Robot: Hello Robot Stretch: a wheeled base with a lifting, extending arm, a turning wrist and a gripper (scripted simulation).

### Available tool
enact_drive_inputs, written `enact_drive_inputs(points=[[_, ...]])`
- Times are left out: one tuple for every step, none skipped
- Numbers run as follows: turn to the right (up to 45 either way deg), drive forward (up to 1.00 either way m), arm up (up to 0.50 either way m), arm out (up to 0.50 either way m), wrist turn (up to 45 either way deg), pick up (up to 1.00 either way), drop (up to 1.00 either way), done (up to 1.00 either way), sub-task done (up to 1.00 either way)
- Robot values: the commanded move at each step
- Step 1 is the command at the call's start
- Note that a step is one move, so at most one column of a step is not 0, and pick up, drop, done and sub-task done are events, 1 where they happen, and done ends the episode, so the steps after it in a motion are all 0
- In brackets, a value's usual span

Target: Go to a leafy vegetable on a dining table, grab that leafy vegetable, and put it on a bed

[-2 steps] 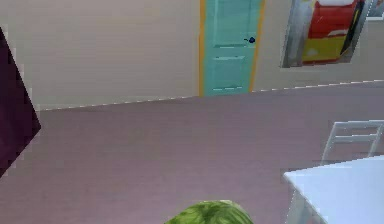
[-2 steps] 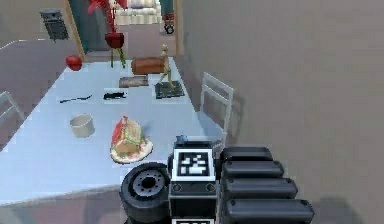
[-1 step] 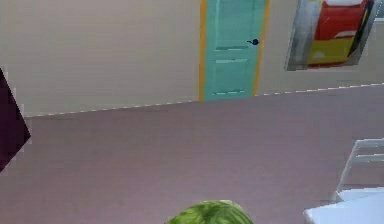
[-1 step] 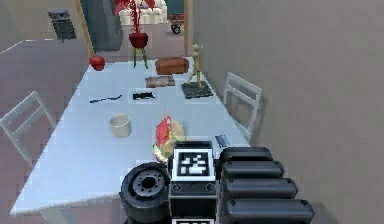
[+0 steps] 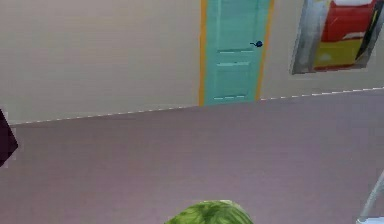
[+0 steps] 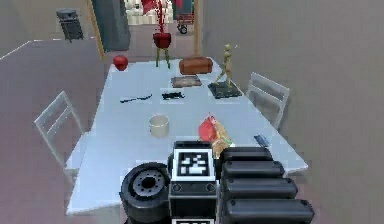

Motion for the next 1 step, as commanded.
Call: enact_drive_inputs(points=[[-45.0, 0.00, 0.00, 0.00, 0.0, 0.00, 0.00, 0.00, 0.00]])
